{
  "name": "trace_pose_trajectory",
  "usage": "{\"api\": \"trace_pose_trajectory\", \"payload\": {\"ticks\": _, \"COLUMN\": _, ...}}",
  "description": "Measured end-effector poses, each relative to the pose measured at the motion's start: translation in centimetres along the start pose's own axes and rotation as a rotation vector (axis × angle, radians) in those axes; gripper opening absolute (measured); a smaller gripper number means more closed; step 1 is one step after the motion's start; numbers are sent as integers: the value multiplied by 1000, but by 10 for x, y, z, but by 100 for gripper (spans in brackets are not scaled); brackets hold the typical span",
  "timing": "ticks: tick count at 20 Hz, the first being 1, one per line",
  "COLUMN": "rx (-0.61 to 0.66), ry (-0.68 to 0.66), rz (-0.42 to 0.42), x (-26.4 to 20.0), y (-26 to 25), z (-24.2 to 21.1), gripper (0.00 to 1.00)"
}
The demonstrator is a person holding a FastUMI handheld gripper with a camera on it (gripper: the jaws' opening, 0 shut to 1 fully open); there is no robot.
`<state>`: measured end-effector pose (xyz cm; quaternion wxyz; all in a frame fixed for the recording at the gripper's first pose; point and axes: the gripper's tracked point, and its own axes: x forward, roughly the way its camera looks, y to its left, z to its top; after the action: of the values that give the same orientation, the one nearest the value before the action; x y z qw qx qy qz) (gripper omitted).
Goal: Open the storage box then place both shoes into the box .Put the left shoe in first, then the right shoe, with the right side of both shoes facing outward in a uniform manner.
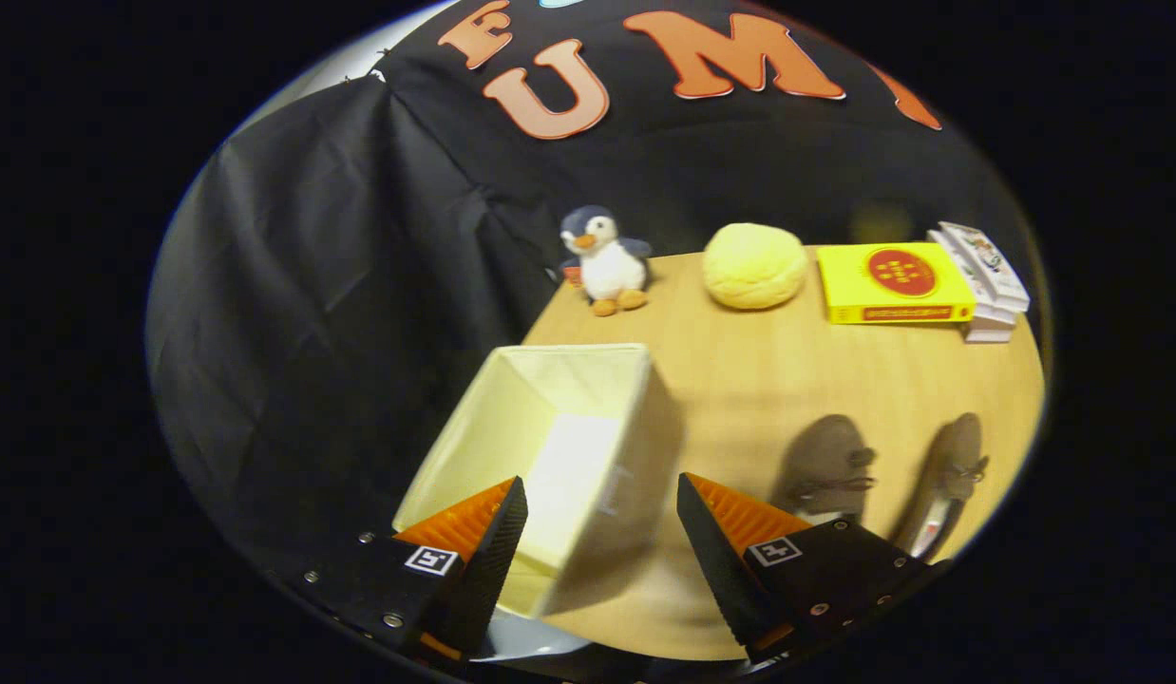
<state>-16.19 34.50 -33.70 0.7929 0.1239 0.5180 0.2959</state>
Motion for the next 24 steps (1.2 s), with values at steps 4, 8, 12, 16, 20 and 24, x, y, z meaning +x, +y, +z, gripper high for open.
{"api": "trace_pose_trajectory", "payload": {"ticks": 4, "rx": -50, "ry": 49, "rz": -140, "x": -8, "y": -80, "z": -37, "gripper": 94}}
{"api": "trace_pose_trajectory", "payload": {"ticks": 8, "rx": -81, "ry": 87, "rz": -221, "x": -22, "y": -128, "z": -66, "gripper": 88}}
{"api": "trace_pose_trajectory", "payload": {"ticks": 12, "rx": -60, "ry": 94, "rz": -225, "x": -5, "y": -152, "z": -78, "gripper": 85}}
{"api": "trace_pose_trajectory", "payload": {"ticks": 16, "rx": -56, "ry": 105, "rz": -227, "x": 31, "y": -165, "z": -80, "gripper": 75}}
{"api": "trace_pose_trajectory", "payload": {"ticks": 20, "rx": -40, "ry": 91, "rz": -238, "x": 60, "y": -174, "z": -75, "gripper": 47}}
{"api": "trace_pose_trajectory", "payload": {"ticks": 24, "rx": -4, "ry": 63, "rz": -297, "x": 70, "y": -189, "z": -75, "gripper": 19}}
